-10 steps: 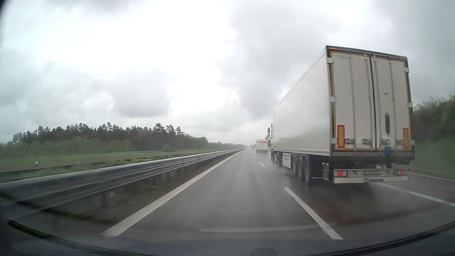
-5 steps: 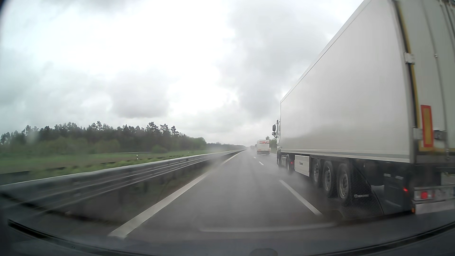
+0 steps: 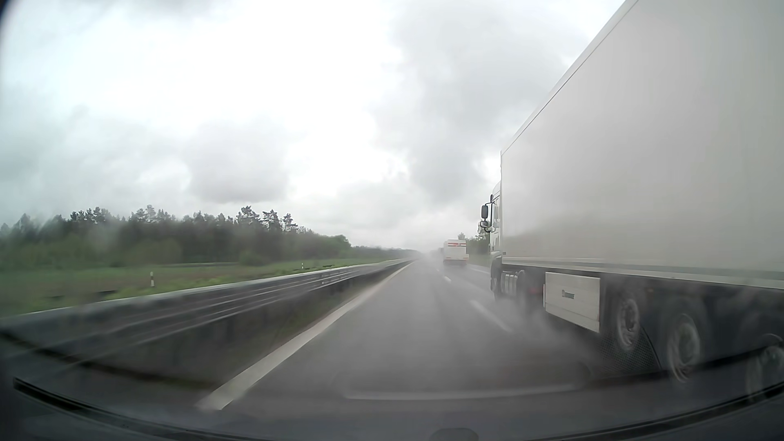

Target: Follow the waypoints while adhering to traffic rules and regulations

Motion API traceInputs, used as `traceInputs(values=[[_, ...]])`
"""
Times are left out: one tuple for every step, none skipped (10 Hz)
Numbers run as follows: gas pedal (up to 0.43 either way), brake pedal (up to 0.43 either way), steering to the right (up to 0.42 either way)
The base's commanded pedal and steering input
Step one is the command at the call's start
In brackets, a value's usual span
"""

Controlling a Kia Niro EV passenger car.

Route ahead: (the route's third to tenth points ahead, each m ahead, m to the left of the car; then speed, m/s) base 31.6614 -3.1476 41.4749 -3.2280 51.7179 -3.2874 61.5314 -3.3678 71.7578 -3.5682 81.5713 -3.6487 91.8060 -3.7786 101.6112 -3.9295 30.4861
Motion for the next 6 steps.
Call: traceInputs(values=[[0.287, 0.000, 0.001], [0.287, 0.000, 0.001], [0.287, 0.000, 0.001], [0.287, 0.000, 0.001], [0.287, 0.000, 0.001], [0.287, 0.000, 0.001]])
